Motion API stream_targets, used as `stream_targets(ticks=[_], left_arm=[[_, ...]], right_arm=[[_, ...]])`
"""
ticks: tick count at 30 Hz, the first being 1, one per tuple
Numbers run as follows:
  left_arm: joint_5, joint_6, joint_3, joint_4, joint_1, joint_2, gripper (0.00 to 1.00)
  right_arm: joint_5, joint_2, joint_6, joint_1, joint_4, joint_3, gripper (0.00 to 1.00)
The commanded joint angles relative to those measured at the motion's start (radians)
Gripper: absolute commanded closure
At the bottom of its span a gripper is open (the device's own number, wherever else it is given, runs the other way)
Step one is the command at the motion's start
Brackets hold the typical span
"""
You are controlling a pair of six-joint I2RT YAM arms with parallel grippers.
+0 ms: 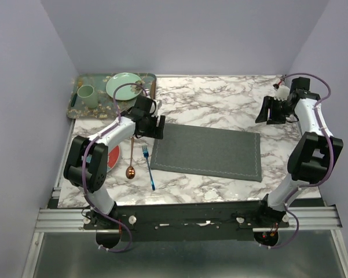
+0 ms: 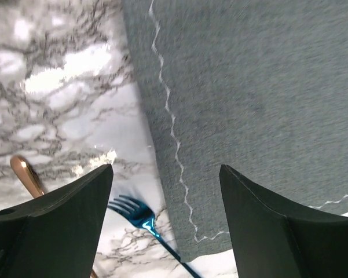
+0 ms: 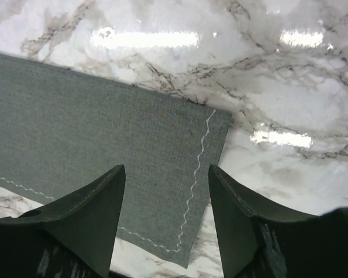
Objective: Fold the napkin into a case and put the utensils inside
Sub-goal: Pick up the rectangle-folded napkin at the center of the board.
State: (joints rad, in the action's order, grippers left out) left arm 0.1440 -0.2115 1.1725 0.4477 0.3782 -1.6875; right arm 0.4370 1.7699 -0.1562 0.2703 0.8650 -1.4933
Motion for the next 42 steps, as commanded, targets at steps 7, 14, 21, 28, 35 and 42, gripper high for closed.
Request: stream_targets(ticks=[7,14,21,28,35,42], left_arm=[[-0.13,-0.051,-0.034,0.002,0.068,-0.067,0.33],[-0.13,-0.075,-0.014,-0.007,0.08,-0.138,0.38],[-0.173,-0.078,-0.011,0.002,0.097,-0.17,0.5],[-0.199,-0.078,0.004,0.016,0.134,-0.205,0.62],[-0.218,-0.039,0.042,0.058,0.133,-0.238,0.94],[-0.195,-0.003,0.079,0.098,0.123,-0.141,1.0]], right_arm=[[-0.107,-0.02,-0.011,-0.002,0.039,0.192,0.32],[-0.138,-0.015,-0.02,0.014,0.034,0.214,0.31],[-0.127,-0.013,-0.029,0.02,0.04,0.219,0.3],[-0.11,-0.006,-0.017,0.024,0.037,0.226,0.3],[-0.11,-0.009,-0.019,0.024,0.04,0.234,0.3],[-0.112,-0.017,-0.029,0.027,0.039,0.261,0.3]])
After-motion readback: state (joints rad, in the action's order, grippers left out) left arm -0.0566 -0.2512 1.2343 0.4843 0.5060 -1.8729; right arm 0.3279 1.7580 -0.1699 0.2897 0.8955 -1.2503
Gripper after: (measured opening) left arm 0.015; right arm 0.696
